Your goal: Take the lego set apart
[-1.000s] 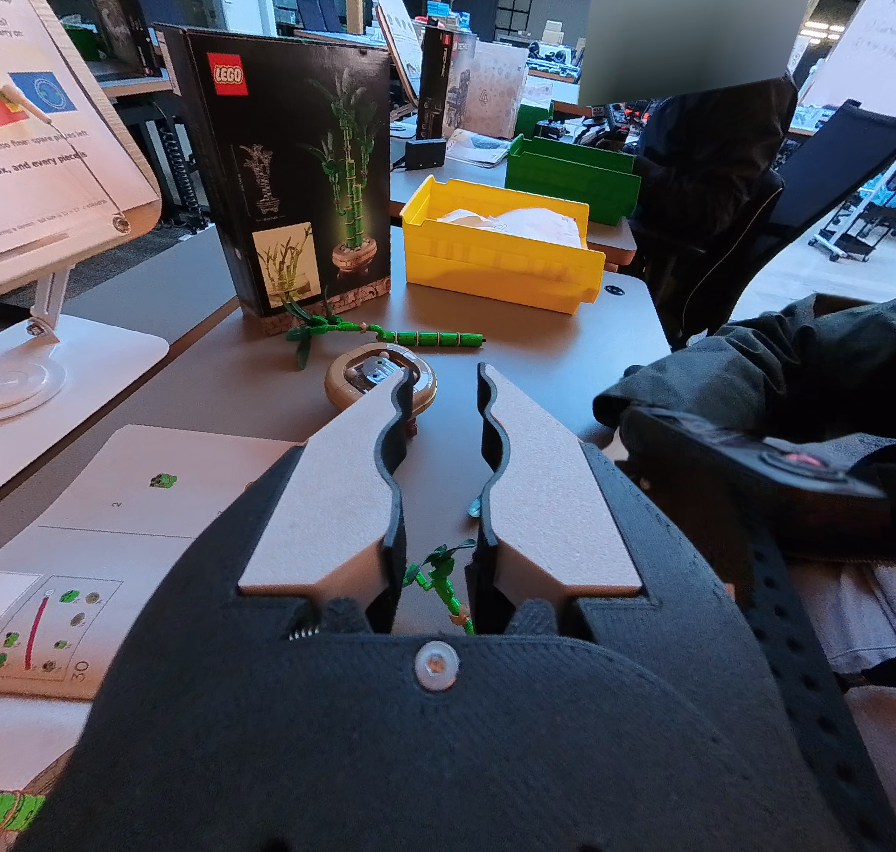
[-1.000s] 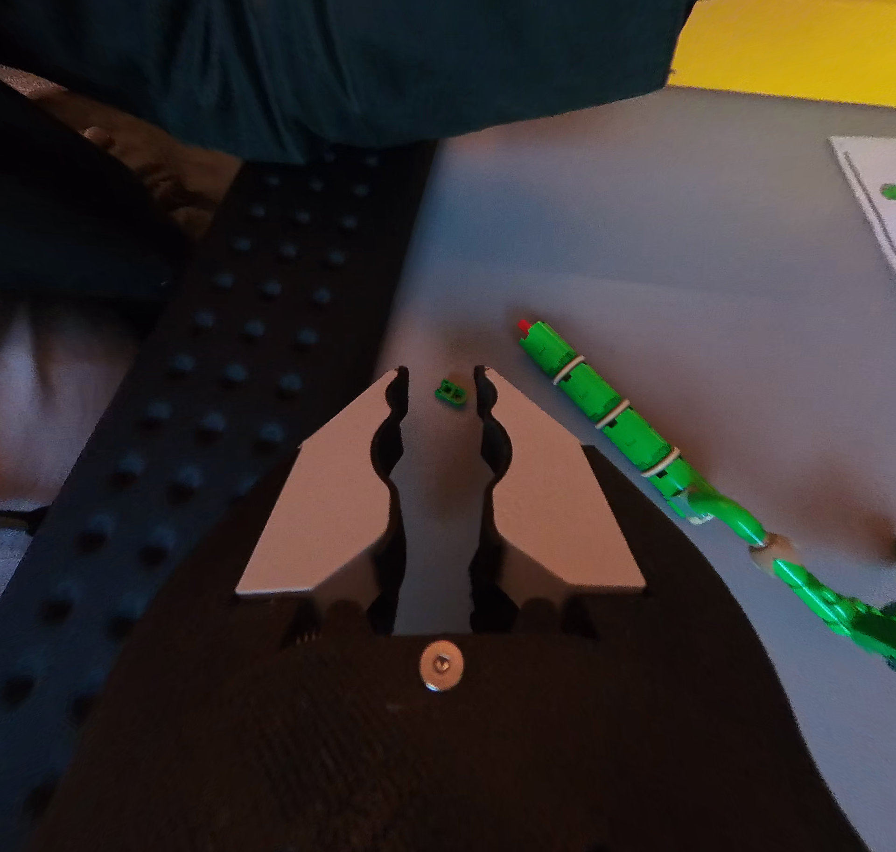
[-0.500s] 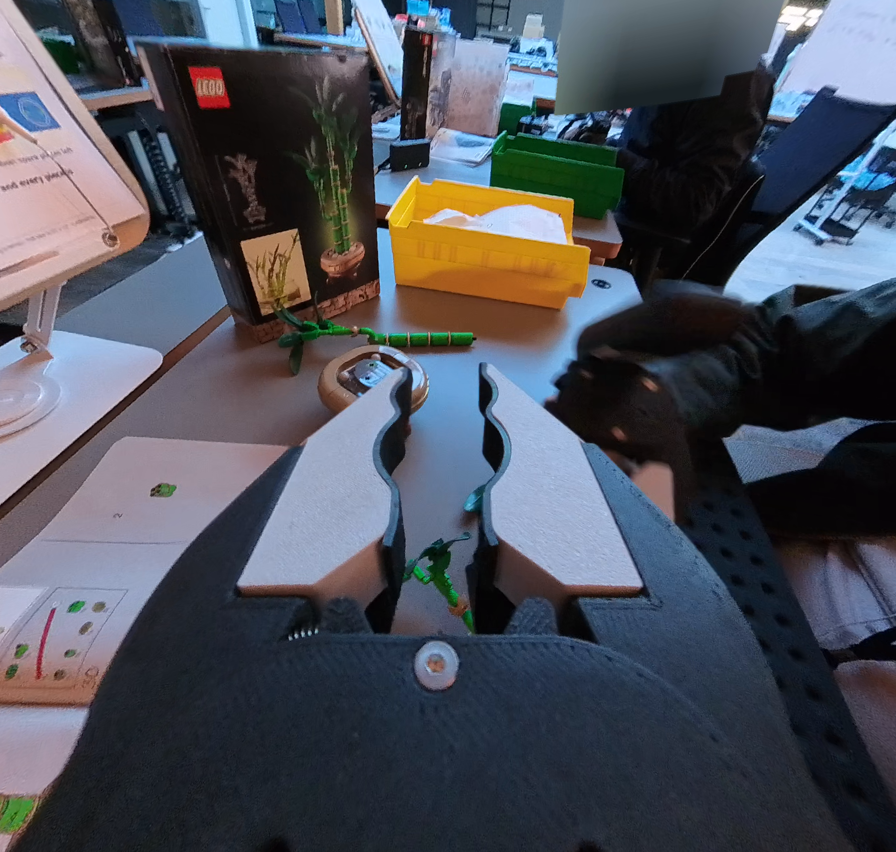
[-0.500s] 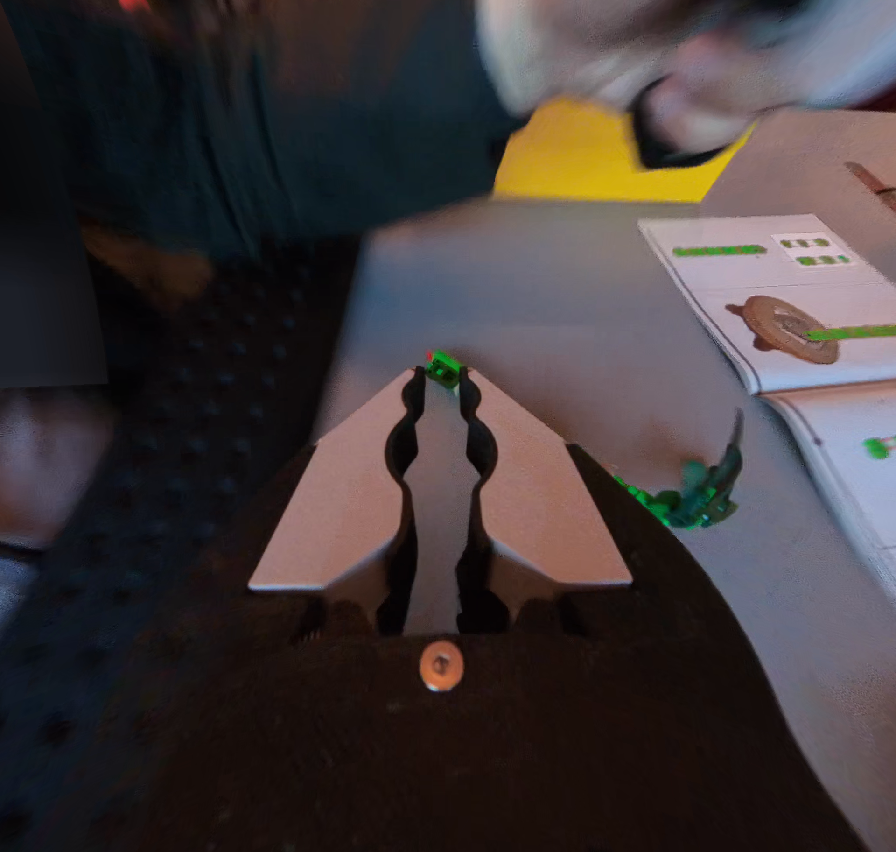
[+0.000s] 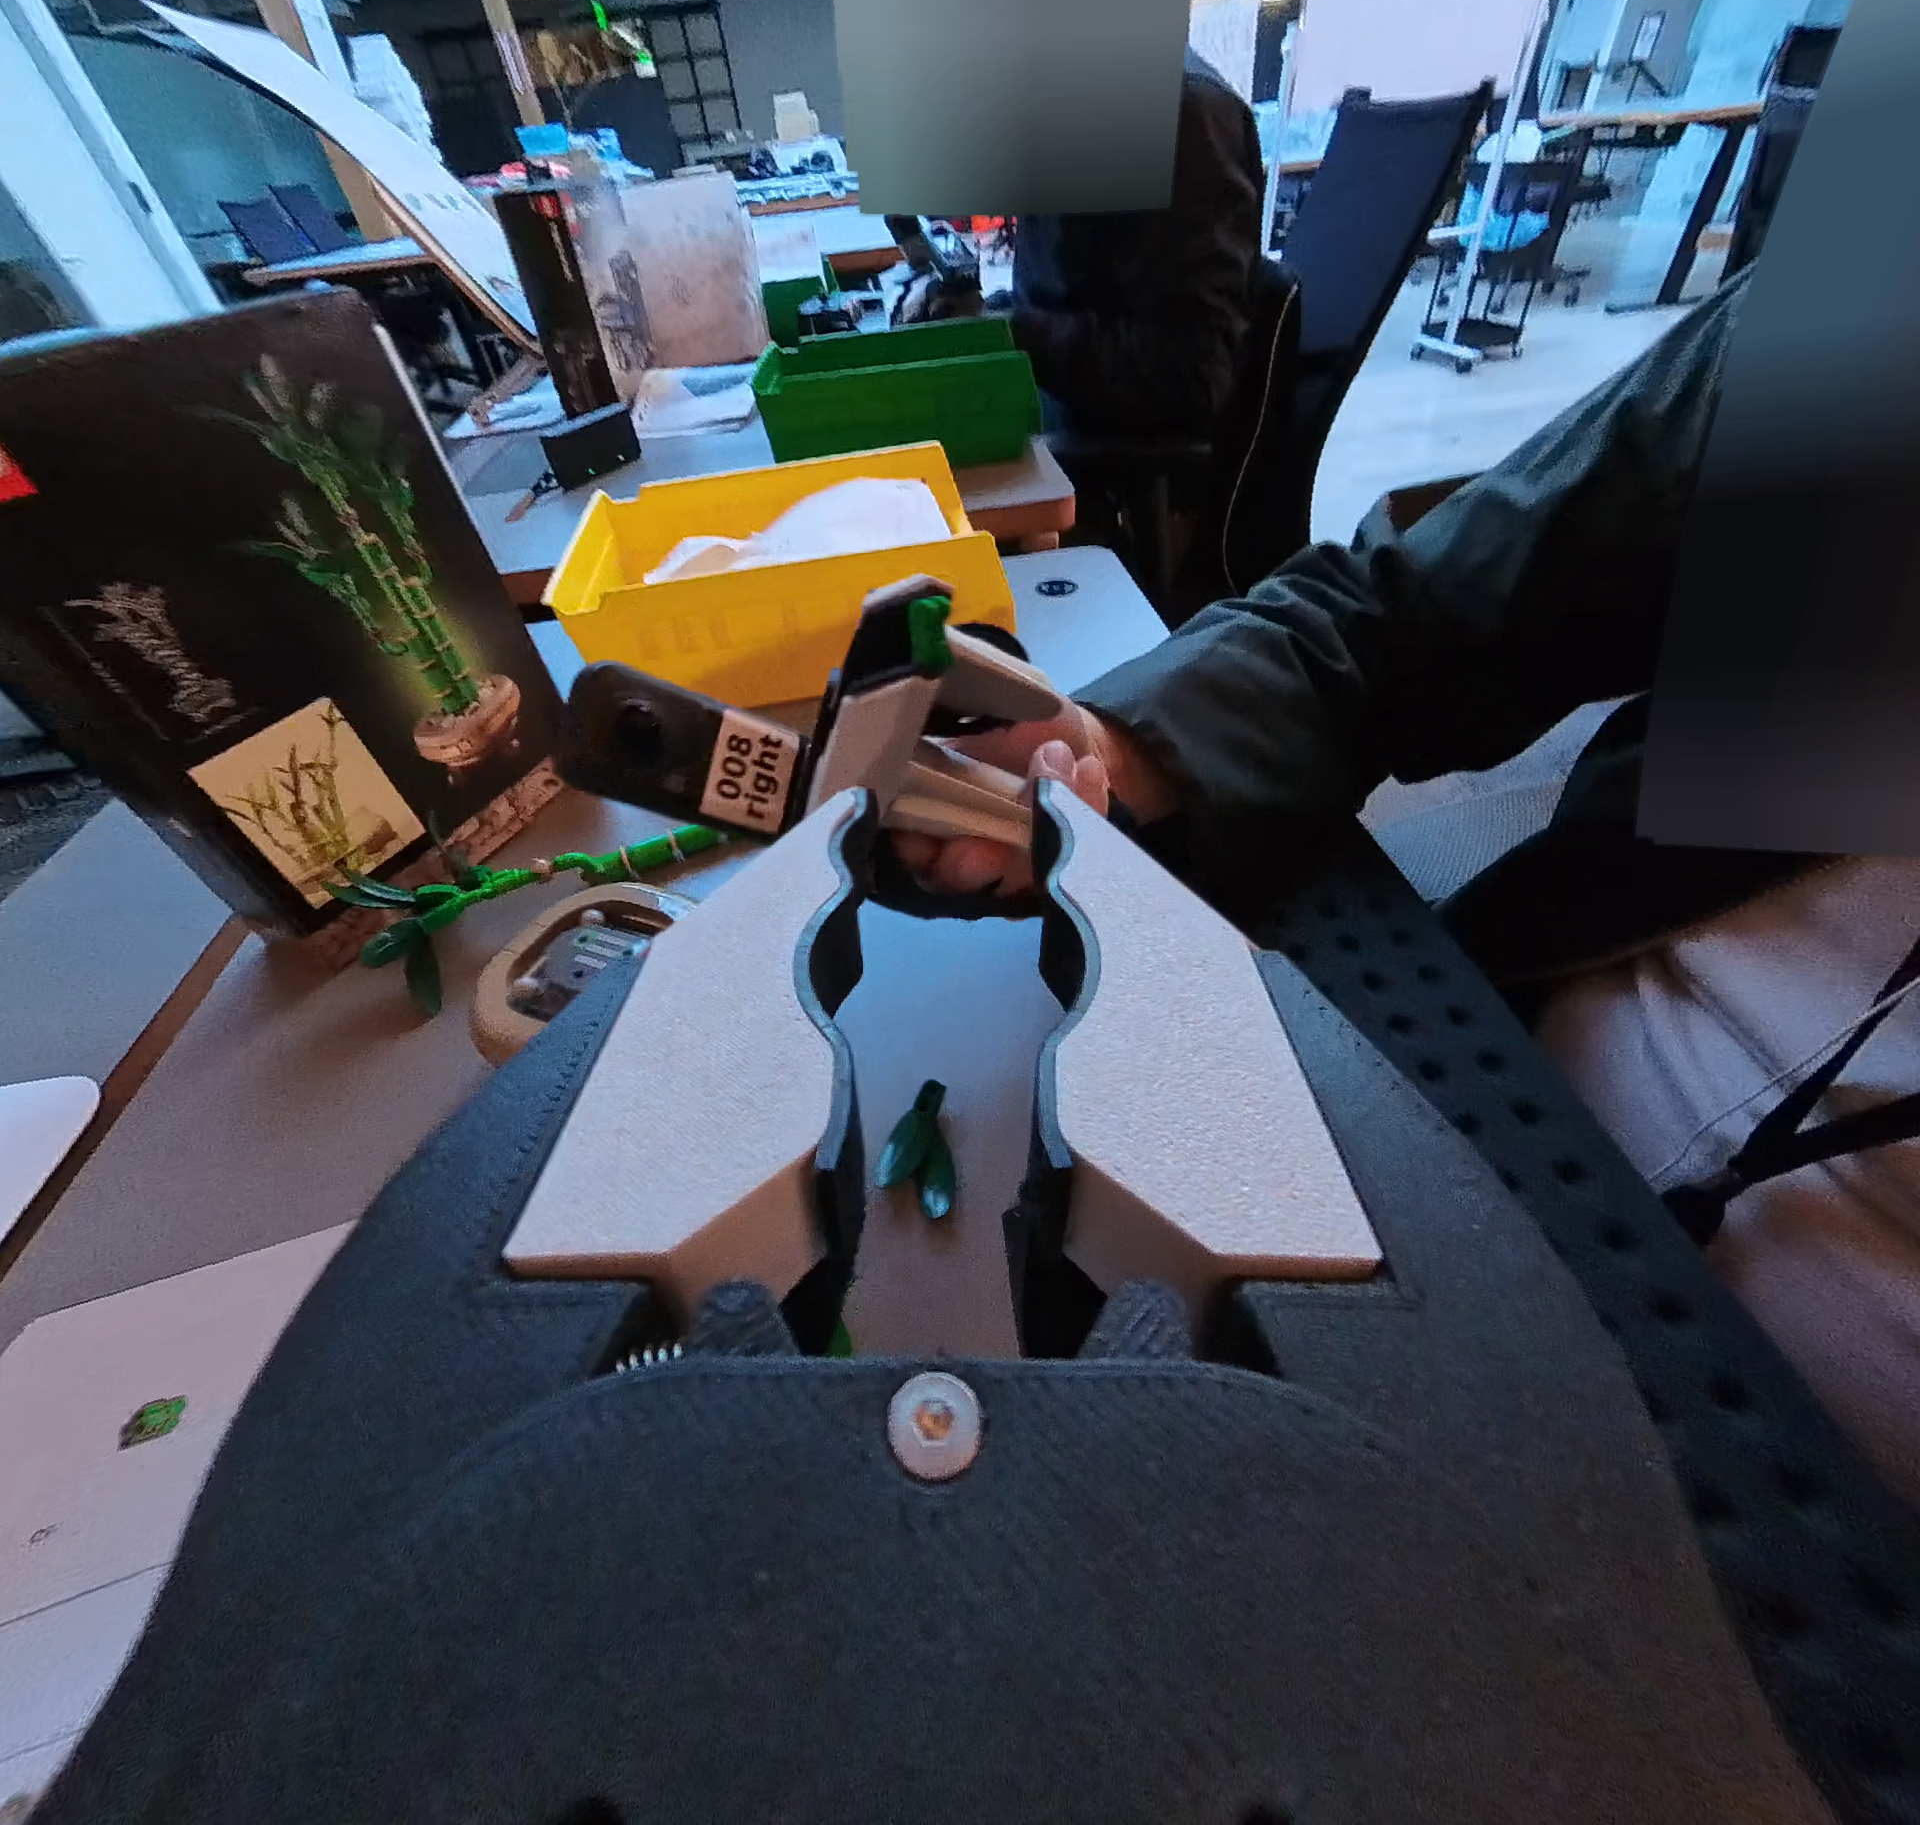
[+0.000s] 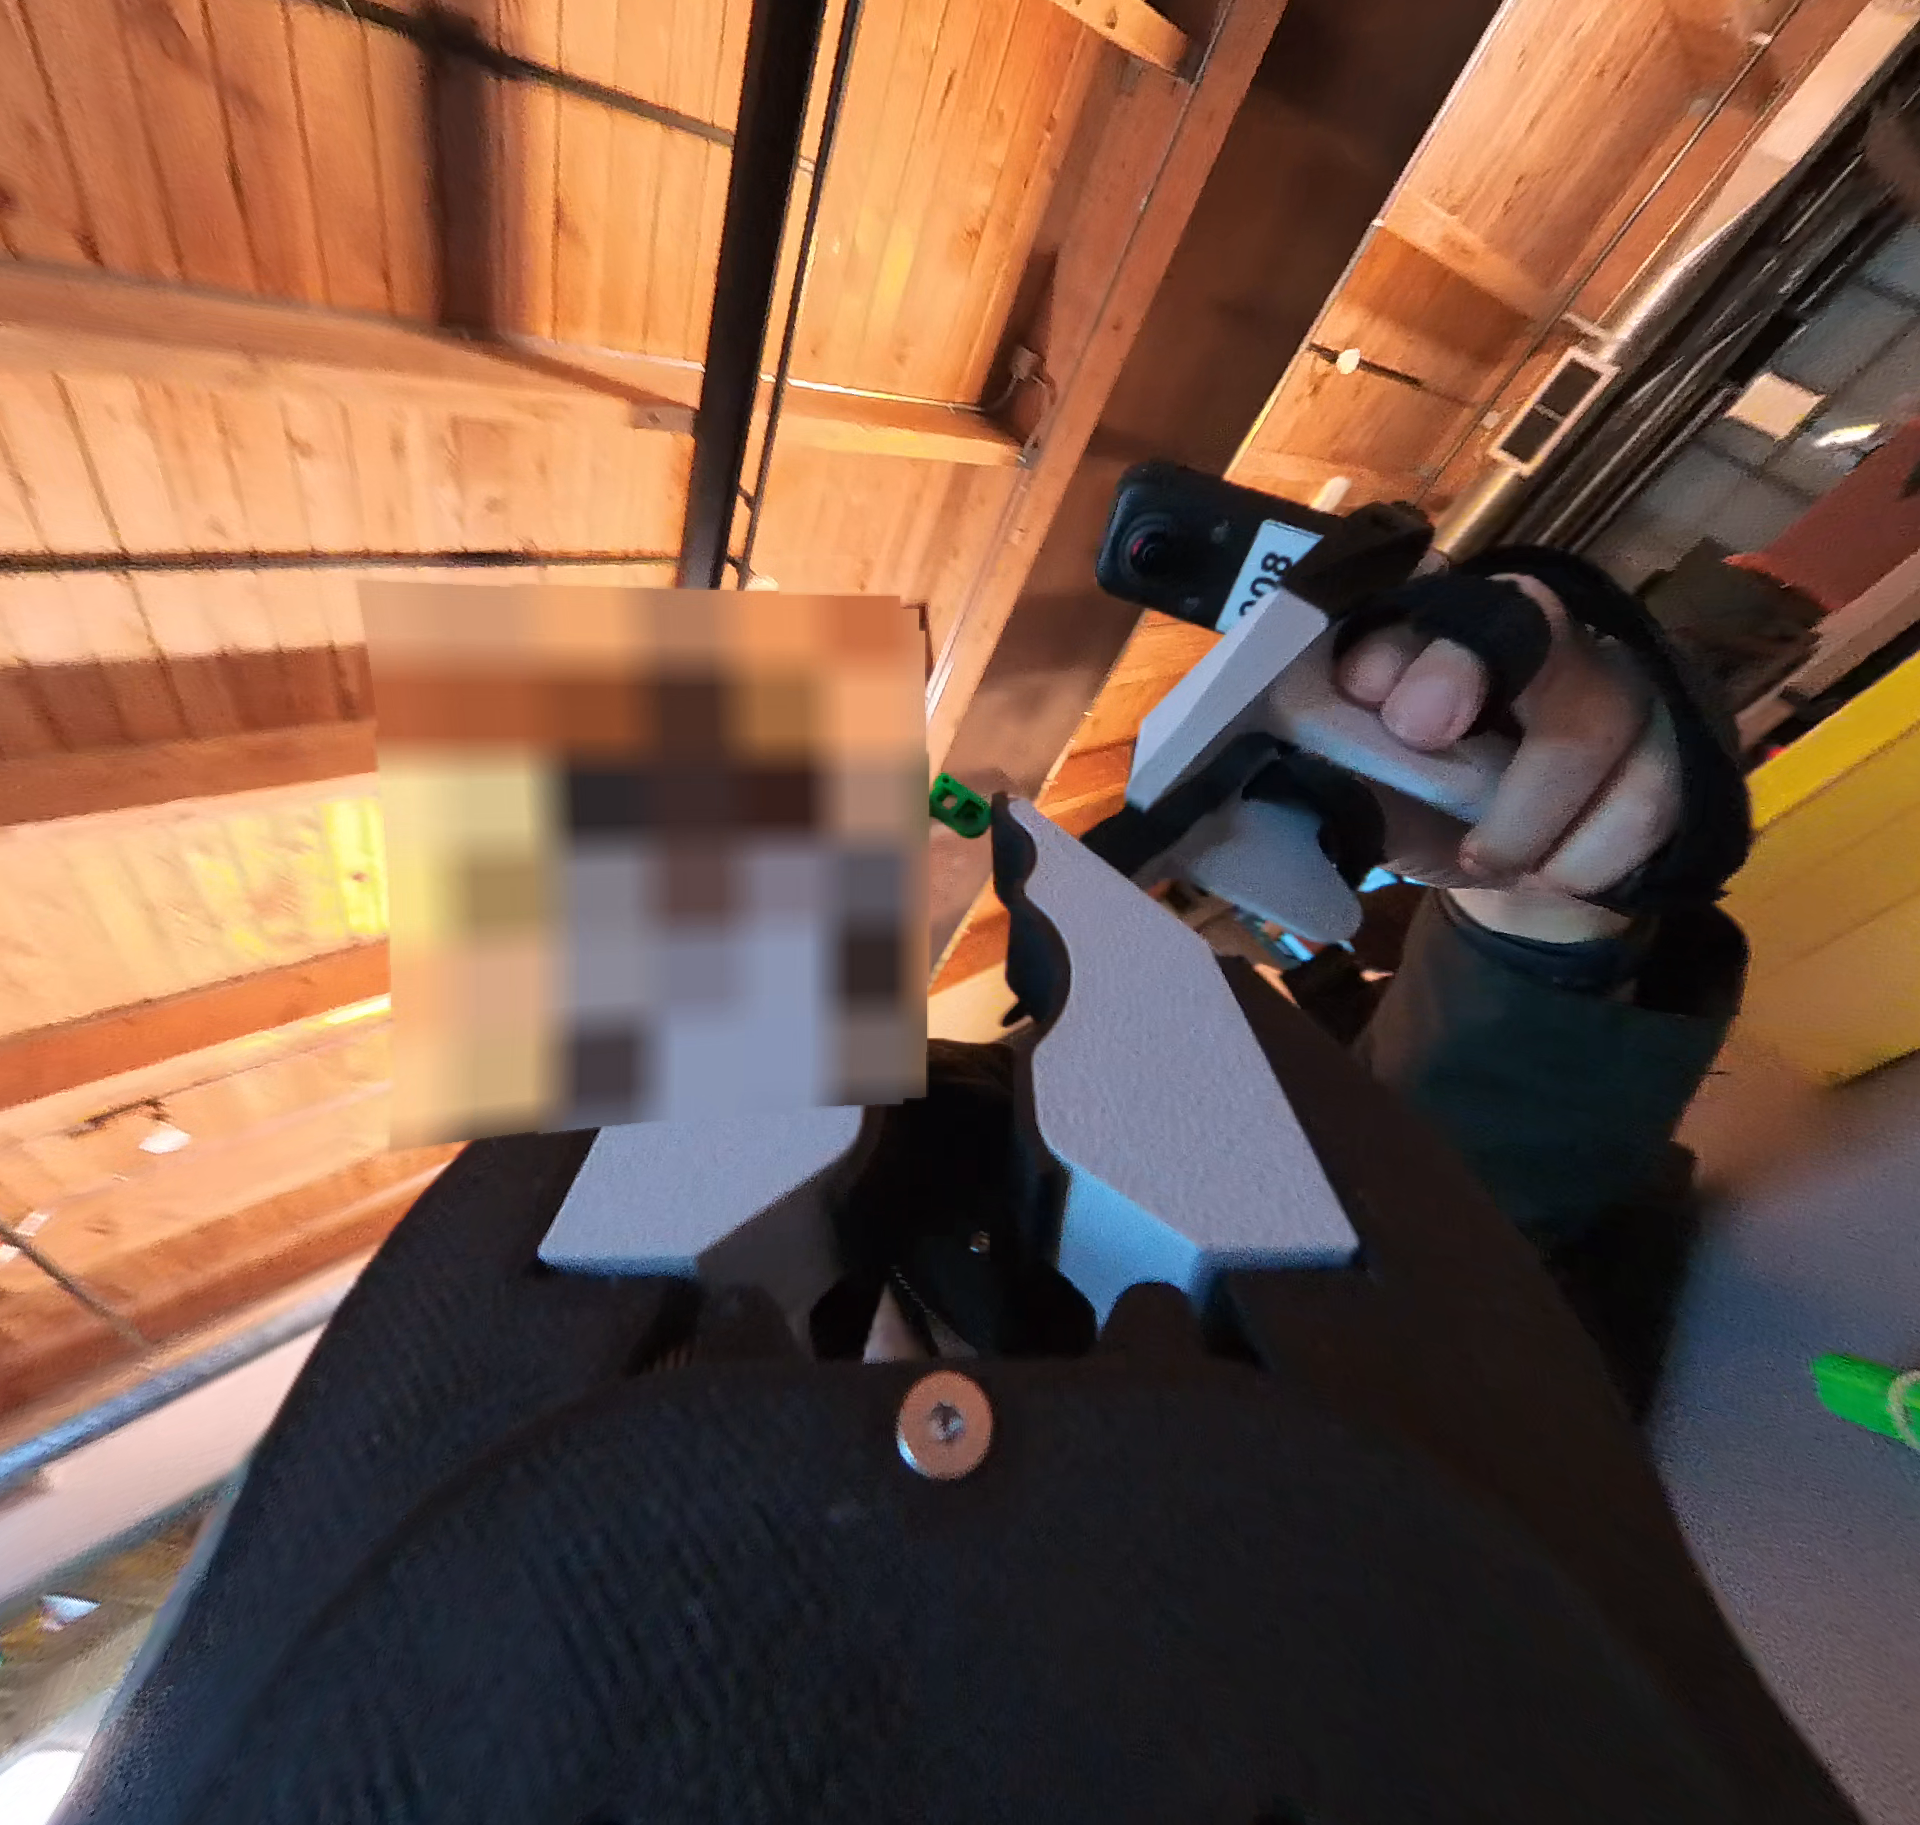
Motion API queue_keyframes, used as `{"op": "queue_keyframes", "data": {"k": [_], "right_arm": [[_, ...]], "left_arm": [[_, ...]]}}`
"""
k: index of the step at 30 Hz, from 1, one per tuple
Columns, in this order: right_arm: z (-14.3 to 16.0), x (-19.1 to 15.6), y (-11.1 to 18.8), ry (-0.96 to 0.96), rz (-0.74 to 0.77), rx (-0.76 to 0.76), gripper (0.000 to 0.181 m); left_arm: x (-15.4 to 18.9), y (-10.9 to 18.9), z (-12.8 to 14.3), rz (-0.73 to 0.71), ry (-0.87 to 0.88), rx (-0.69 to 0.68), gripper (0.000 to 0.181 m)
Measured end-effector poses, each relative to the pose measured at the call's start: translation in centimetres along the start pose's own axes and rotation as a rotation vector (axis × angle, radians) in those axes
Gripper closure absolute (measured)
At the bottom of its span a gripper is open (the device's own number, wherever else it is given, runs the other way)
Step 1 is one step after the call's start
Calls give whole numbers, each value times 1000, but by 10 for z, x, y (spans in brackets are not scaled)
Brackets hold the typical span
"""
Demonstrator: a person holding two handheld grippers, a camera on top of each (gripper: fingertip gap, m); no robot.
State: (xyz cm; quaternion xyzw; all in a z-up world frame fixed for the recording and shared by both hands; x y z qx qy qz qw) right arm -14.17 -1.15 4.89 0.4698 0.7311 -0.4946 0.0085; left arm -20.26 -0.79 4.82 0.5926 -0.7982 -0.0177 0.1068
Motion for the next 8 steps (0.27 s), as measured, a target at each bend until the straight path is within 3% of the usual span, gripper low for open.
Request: {"op": "queue_keyframes", "data": {"k": [1, 8], "right_arm": [[0, 2, 1, -28, -6, 7, 171], [5, 10, 4, -81, 21, -16, 171]], "left_arm": [[0, -5, 2, -7, -5, -11, 154], [-1, -11, -6, -47, -21, 48, 162]]}}
Point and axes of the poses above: each gripper's, where its closed fingertips meet, y back along the fingers, z out of its underside, x = y × z across the jaws, the point moved 3 cm from there along y, back along the fingers, and after that the axes turned 14 degrees about y, right-handed, at the moved point
